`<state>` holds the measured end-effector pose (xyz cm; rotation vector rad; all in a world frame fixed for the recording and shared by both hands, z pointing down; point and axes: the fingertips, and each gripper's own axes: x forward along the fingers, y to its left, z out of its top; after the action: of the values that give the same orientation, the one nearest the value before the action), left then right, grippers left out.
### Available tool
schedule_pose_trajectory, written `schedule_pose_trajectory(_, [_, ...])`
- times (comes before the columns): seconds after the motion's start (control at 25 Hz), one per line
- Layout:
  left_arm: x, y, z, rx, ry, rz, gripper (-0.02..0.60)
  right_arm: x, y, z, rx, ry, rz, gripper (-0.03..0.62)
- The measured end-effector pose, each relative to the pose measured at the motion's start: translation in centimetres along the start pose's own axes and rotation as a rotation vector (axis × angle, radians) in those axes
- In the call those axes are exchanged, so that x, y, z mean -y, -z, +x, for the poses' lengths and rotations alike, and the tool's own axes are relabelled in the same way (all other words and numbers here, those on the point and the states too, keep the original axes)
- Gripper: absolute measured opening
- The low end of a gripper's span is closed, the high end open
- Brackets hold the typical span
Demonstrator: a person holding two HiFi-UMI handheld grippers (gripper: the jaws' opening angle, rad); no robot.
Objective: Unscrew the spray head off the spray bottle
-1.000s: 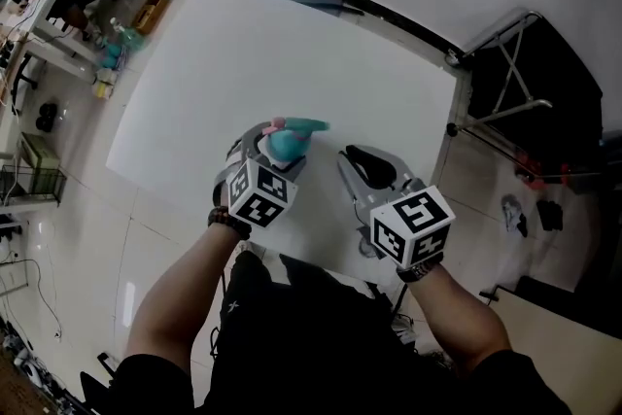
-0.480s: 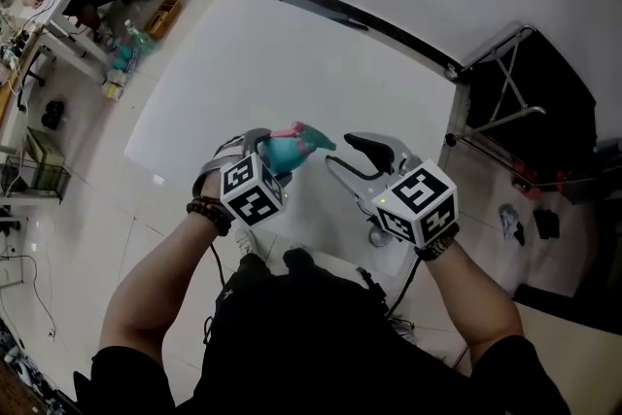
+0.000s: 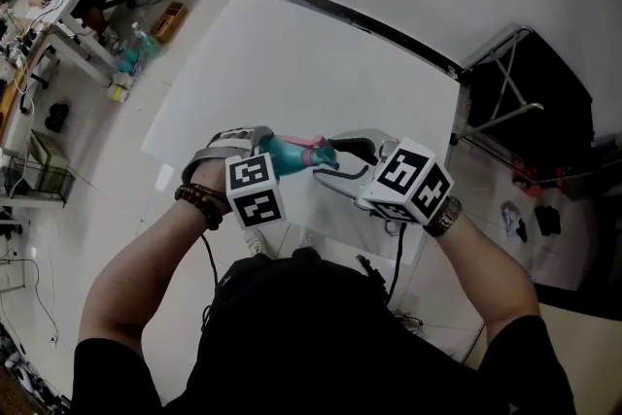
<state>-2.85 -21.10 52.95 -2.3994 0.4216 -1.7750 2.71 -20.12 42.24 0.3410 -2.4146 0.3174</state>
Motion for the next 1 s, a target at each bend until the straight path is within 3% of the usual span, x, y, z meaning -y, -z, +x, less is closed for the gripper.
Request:
schedule_pose_trajectory(0.24, [-0.6, 2.2, -1.6, -0.079, -0.070, 0.115, 0.390, -1.7, -0.8, 1.9, -0.021, -0.039, 0.041, 0.195])
schedule_pose_trajectory(0.52, [-0.6, 3.6, -2.7, -0.151, -0.125, 0.167, 0.390, -2.8, -0.8, 3.4, -0.050, -0.013, 0.042, 0.190])
schedule_pose_trajectory(0.72, [0.2, 3.9, -2.9, -0.176, -0.119, 0.176, 0.390, -3.4, -0.8, 3.8, -0.049, 0.009, 0.020, 0.130])
schedule_pose_trajectory(1.0, [1.5, 4.3, -3.0, -0.169, -0.050, 0.145, 0.389, -4.6, -0.7, 4.1, -0.058, 0.032, -0.110, 0.123])
